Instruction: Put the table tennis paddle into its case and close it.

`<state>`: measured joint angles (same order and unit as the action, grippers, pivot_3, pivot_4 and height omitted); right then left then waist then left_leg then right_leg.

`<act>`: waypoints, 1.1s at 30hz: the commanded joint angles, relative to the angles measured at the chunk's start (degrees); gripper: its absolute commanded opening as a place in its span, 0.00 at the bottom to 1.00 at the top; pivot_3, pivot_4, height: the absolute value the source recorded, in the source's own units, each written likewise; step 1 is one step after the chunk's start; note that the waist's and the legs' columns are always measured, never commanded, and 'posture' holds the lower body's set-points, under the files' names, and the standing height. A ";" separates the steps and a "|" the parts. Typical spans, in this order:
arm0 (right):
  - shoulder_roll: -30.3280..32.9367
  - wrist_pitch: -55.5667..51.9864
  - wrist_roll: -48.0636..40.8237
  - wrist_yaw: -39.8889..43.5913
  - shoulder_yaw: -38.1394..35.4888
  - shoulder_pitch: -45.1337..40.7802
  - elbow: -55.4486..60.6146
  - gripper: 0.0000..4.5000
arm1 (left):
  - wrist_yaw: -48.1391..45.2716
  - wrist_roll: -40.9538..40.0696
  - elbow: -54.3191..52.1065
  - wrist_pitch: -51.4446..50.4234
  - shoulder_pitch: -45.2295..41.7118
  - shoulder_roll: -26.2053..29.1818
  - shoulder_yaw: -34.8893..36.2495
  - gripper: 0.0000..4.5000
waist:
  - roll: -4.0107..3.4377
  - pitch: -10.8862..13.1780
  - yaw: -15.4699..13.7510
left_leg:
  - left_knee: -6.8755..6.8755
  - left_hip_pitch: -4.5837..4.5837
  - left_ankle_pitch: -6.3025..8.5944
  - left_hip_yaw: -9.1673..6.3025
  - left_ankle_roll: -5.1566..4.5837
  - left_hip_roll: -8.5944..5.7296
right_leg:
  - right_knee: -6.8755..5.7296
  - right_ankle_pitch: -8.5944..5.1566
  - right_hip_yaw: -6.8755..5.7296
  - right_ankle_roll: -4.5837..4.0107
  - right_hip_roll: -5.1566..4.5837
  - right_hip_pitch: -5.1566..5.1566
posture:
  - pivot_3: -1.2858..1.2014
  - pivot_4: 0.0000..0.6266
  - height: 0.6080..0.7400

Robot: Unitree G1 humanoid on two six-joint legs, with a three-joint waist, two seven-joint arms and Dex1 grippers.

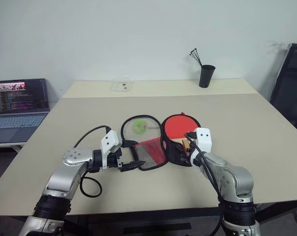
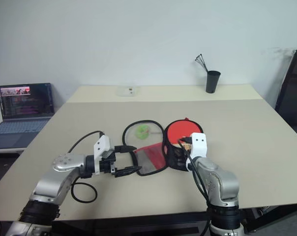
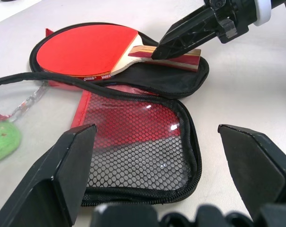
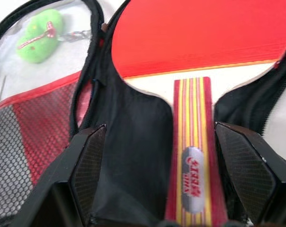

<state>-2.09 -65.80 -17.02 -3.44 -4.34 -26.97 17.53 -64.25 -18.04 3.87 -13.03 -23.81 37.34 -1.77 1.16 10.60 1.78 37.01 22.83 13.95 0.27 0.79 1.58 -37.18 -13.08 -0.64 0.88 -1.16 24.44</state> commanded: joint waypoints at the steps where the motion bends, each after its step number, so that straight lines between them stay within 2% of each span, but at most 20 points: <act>1: 0.12 1.63 0.23 0.55 0.47 0.25 0.77 0.89 | 0.35 -0.63 -2.35 1.06 -0.18 0.36 1.26 1.00 | 0.00 0.00 0.00 | 0.00 0.00 0.00 0.00 0.00 0.00 | 0.00 0.00 0.00 0.00 0.00 0.00 | 0.52 0.24 1.00; 17: -1.74 -1.85 -1.11 1.68 0.54 0.09 1.61 0.89 | 0.51 -0.44 -2.10 1.16 -0.18 0.25 1.13 1.00 | 0.00 0.00 0.01 | 0.00 0.00 0.00 0.00 0.00 0.00 | 0.00 0.00 0.00 0.00 0.00 0.00 | 0.52 0.24 1.00; 22: -0.33 -1.55 -0.62 2.38 0.31 -0.72 2.43 0.89 | 0.81 -0.42 -1.84 1.31 0.07 0.22 1.32 1.00 | 0.00 0.00 0.01 | 0.01 0.00 0.00 0.00 0.00 0.00 | 0.00 0.00 0.01 0.00 0.00 0.00 | 0.52 0.24 1.00; 24: 2.89 -0.99 -1.26 5.23 1.01 -1.32 4.01 0.89 | 1.26 -0.35 -1.52 1.44 0.39 0.33 1.65 1.00 | 0.00 0.00 0.00 | 0.01 0.00 0.00 -0.01 0.00 0.00 | 0.00 0.00 0.00 0.00 0.00 0.00 | 0.52 0.24 1.00; 28: 16.55 1.97 -8.42 22.93 3.91 -3.17 11.02 0.89 | 5.50 3.84 2.86 4.28 0.14 1.29 2.17 1.00 | -0.01 0.01 -0.07 | 0.01 0.02 0.00 0.01 0.00 -0.03 | 0.06 0.00 0.00 0.00 -0.01 -0.01 | 0.52 0.24 1.00; 31: 27.52 1.01 -16.35 35.21 0.65 -5.79 13.91 0.89 | 7.68 5.20 6.86 5.30 -0.53 1.56 2.89 1.00 | 0.00 0.01 -0.06 | 0.01 0.01 0.01 -0.02 -0.02 -0.03 | 0.11 0.00 -0.04 0.01 0.00 -0.03 | 0.52 0.24 1.00; 33: 32.20 0.66 -20.20 39.90 -1.56 -7.84 14.14 0.89 | 8.51 6.57 9.41 6.17 -1.05 1.93 2.69 1.00 | 0.01 0.01 -0.05 | 0.00 -0.01 0.01 -0.01 -0.02 0.00 | 0.13 0.00 -0.08 0.01 0.02 -0.06 | 0.52 0.24 1.00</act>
<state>28.35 -65.50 -33.26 32.06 -3.49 -32.95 29.24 -56.70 -12.45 12.33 -8.55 -23.50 38.40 -0.24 1.17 10.62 1.73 37.02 22.82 13.97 0.27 0.77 1.58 -37.06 -13.08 -0.72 0.89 -1.13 24.38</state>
